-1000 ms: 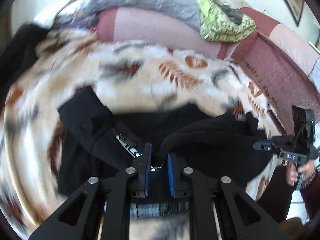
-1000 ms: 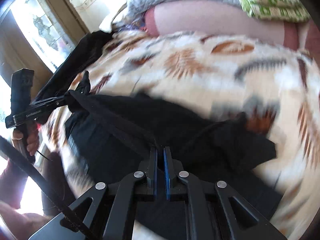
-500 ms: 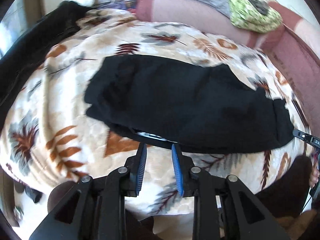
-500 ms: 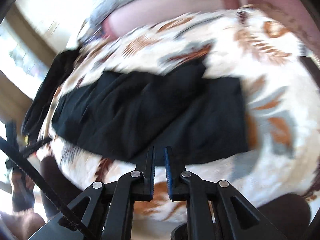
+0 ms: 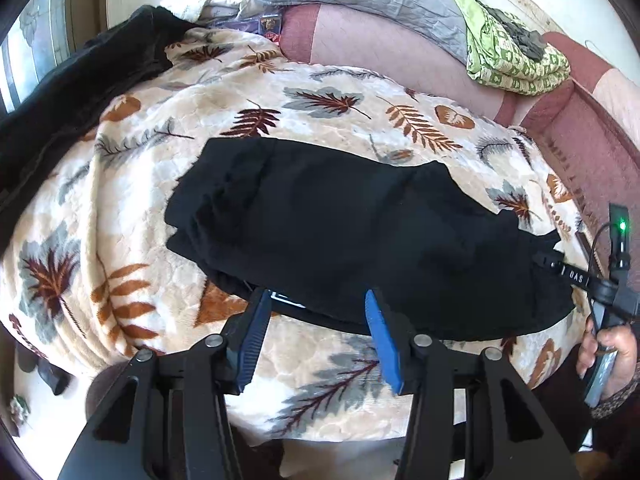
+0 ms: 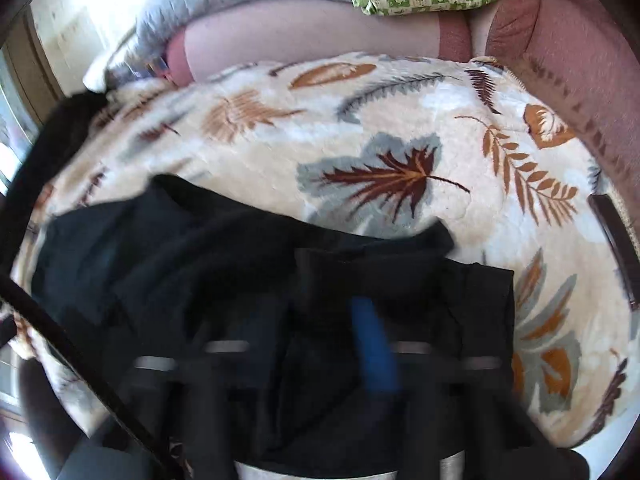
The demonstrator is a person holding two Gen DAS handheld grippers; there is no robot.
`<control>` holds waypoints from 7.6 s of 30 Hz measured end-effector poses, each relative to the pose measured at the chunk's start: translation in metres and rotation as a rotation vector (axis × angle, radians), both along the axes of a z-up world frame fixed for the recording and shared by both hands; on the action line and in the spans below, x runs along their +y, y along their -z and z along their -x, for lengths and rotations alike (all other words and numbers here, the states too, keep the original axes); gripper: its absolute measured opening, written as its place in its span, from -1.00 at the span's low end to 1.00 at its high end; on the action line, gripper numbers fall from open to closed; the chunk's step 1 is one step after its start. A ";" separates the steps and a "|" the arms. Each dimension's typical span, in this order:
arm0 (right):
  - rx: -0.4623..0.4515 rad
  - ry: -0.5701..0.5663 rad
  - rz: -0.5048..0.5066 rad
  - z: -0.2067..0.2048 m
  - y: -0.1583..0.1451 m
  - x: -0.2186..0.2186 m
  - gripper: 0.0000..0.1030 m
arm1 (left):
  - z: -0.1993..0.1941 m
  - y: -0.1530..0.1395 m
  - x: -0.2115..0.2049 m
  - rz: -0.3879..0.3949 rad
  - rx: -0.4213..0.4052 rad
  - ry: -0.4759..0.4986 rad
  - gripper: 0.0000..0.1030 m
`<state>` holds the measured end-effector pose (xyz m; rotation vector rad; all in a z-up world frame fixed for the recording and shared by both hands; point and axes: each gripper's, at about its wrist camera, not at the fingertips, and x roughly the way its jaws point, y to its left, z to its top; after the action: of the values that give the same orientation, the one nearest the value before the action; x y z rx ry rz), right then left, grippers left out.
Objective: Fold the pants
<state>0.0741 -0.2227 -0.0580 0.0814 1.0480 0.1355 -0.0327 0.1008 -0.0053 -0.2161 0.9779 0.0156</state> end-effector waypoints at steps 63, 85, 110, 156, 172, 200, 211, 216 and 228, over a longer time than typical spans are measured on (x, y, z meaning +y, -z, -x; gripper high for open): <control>-0.099 0.280 -0.264 0.029 -0.020 -0.162 -0.36 | -0.006 0.009 0.064 0.076 0.012 -0.244 0.33; -0.075 0.285 -0.190 0.053 -0.029 -0.138 -0.34 | -0.064 0.020 0.100 0.120 0.070 -0.128 -0.79; -0.067 0.242 -0.395 0.006 -0.037 -0.131 -0.75 | -0.092 0.001 0.140 0.207 0.083 -0.166 -0.80; 0.213 -0.132 -0.462 -0.154 0.039 0.117 -0.73 | -0.089 0.064 0.085 0.008 -0.116 -0.191 0.50; 0.155 -0.211 -0.329 -0.052 0.014 0.146 -0.07 | -0.087 0.068 0.077 -0.027 -0.191 -0.184 0.61; 0.004 0.313 -0.403 0.095 0.006 -0.115 0.14 | -0.043 -0.028 -0.031 -0.288 -0.161 -0.048 0.67; -0.096 0.350 -0.408 0.112 0.009 -0.149 0.24 | -0.068 -0.051 -0.117 -0.235 -0.072 0.153 0.67; -0.110 0.390 -0.463 0.114 0.018 -0.163 0.28 | -0.090 -0.058 -0.157 -0.193 -0.066 0.235 0.67; -0.120 0.374 -0.537 0.111 0.028 -0.166 0.34 | -0.131 -0.022 -0.287 -0.186 0.001 0.546 0.67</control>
<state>-0.0371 -0.3885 -0.0864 0.7426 0.8378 0.0776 0.0987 -0.1862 0.0167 0.2260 1.0036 -0.3912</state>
